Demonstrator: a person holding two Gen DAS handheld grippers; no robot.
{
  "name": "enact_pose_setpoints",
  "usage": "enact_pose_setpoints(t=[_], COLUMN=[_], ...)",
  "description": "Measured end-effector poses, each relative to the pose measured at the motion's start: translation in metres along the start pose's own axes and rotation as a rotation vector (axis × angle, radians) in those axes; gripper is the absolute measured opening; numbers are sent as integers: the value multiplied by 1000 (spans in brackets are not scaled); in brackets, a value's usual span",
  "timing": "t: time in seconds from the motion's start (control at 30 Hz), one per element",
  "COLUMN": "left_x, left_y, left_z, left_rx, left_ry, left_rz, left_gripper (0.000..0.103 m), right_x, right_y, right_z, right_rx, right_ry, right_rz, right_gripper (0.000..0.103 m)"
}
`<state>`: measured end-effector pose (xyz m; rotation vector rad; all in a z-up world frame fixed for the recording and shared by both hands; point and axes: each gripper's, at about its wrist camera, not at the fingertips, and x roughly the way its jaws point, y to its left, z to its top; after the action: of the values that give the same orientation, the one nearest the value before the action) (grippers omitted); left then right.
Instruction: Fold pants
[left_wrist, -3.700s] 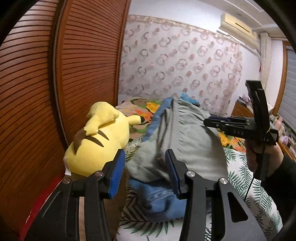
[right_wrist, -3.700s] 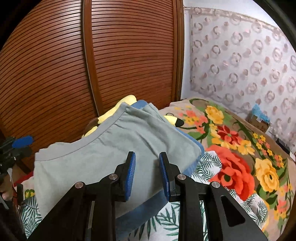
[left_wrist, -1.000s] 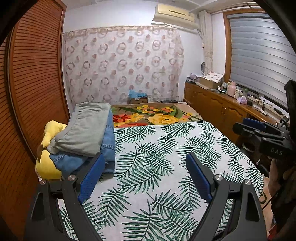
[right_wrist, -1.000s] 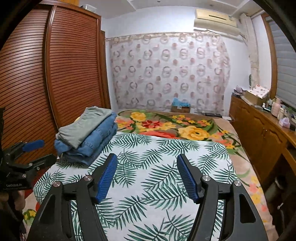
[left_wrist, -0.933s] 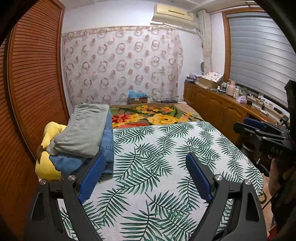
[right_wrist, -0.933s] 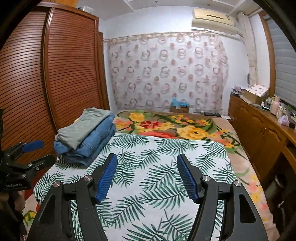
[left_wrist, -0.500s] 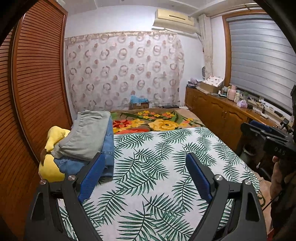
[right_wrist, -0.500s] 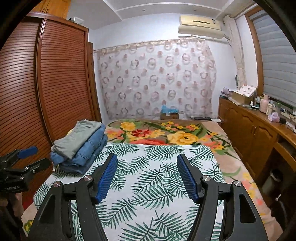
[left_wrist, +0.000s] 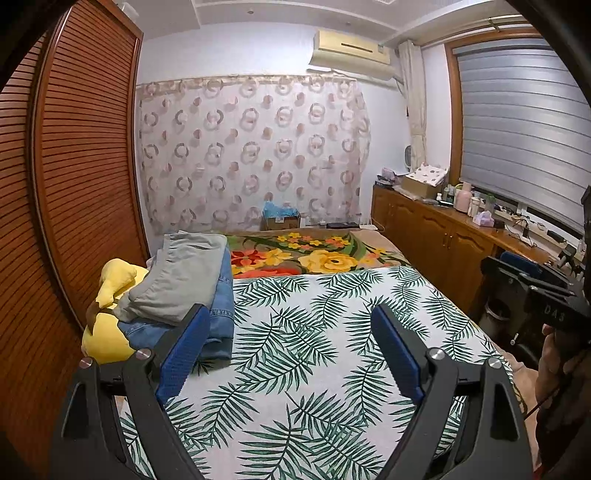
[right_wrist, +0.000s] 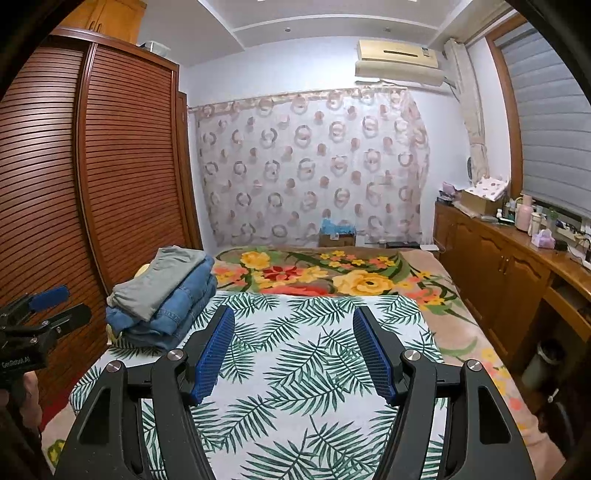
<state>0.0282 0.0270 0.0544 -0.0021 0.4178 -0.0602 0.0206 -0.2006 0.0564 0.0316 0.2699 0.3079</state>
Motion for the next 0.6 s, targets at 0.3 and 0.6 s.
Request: enact_pose_setpoints(t=[0.3, 0.6], left_x=[0, -1], left_y=[0, -1], left_z=[0, 0], left_rx=[-1, 0], left_ry=[0, 2], left_rz=[0, 0], left_gripper=[89, 89], right_x=[2, -2], right_y=[-3, -4], right_z=[0, -2], right_rx=[0, -10], right_ry=[4, 3], right_rz=[0, 2], right_gripper=[69, 69])
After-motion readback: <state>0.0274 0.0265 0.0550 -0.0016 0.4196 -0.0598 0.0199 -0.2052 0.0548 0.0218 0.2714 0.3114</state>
